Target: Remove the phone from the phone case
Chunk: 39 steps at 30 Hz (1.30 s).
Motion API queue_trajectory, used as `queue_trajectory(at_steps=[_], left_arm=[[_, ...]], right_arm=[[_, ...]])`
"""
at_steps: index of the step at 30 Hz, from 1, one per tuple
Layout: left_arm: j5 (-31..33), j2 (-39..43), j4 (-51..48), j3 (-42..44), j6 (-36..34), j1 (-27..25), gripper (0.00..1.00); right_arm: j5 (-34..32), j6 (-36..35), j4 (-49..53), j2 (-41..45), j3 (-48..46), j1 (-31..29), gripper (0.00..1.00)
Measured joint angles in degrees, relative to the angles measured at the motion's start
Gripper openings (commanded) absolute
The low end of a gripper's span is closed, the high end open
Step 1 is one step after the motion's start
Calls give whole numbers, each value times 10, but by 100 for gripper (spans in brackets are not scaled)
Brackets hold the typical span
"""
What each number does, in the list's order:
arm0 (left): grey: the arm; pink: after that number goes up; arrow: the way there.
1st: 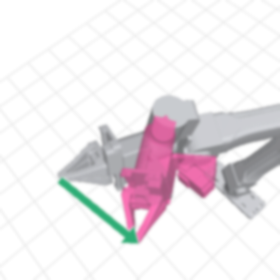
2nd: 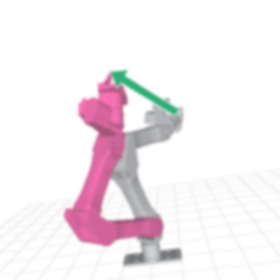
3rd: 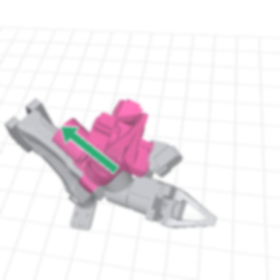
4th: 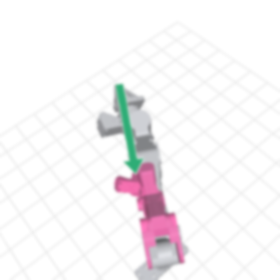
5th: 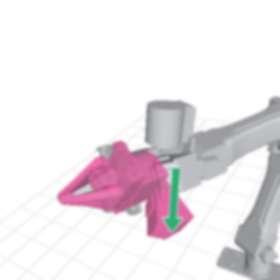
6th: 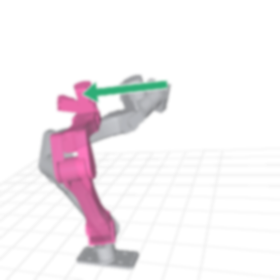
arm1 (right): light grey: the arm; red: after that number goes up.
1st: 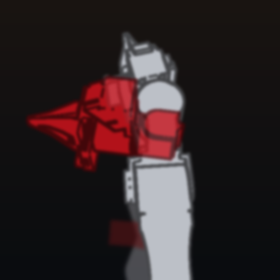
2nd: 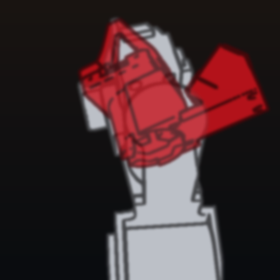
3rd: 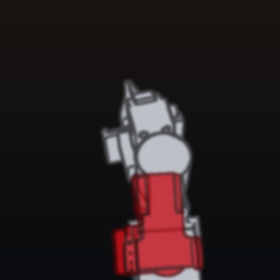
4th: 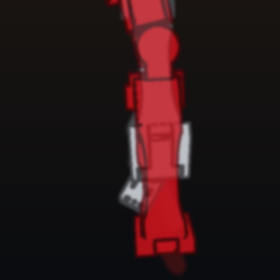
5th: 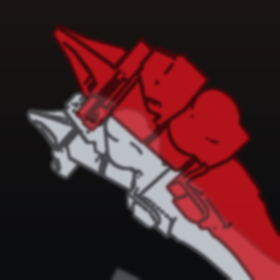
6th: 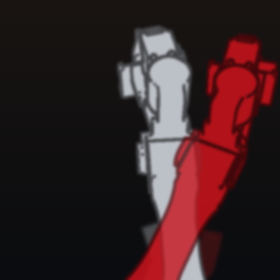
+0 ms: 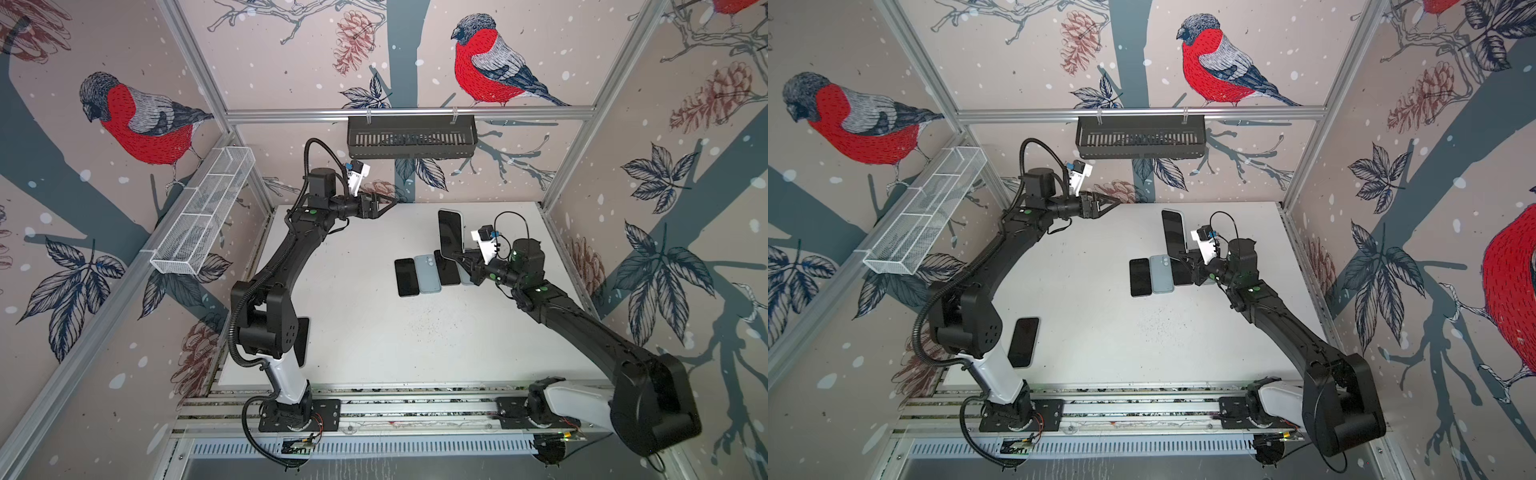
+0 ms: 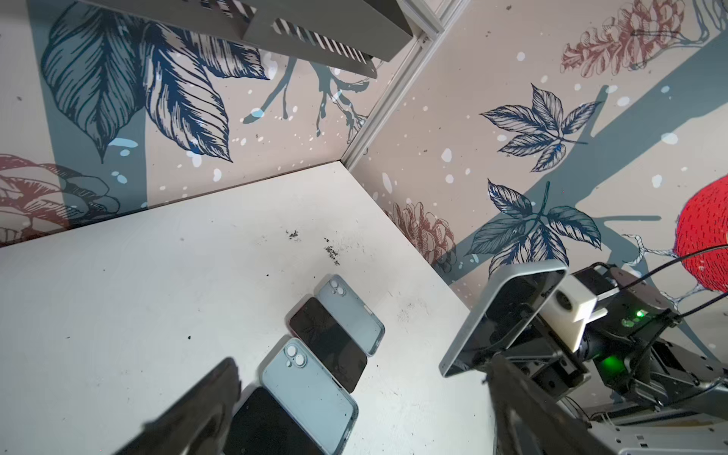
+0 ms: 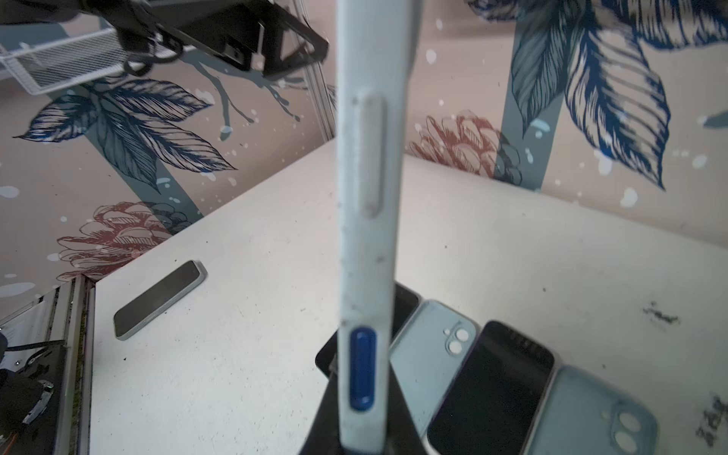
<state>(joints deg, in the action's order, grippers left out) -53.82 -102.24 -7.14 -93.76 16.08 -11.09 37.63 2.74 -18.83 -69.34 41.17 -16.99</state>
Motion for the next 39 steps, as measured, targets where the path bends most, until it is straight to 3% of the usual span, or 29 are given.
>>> queue_trajectory(at_steps=[9,16,29,33,39], left_arm=[[-84,19,10,20,-29,-34,97],[-137,36,74,46,-21,-66,95],[-210,47,349,116,157,-94,87],[-226,43,444,133,221,-101,79],[-214,41,462,131,231,-102,67]], right_arm=[[54,-29,-83,15,-23,1,0],[94,-29,-112,16,-28,-1,0],[141,1,-147,14,-40,-12,0],[146,5,-151,10,-41,-17,0],[149,18,-172,-2,-41,-25,0]])
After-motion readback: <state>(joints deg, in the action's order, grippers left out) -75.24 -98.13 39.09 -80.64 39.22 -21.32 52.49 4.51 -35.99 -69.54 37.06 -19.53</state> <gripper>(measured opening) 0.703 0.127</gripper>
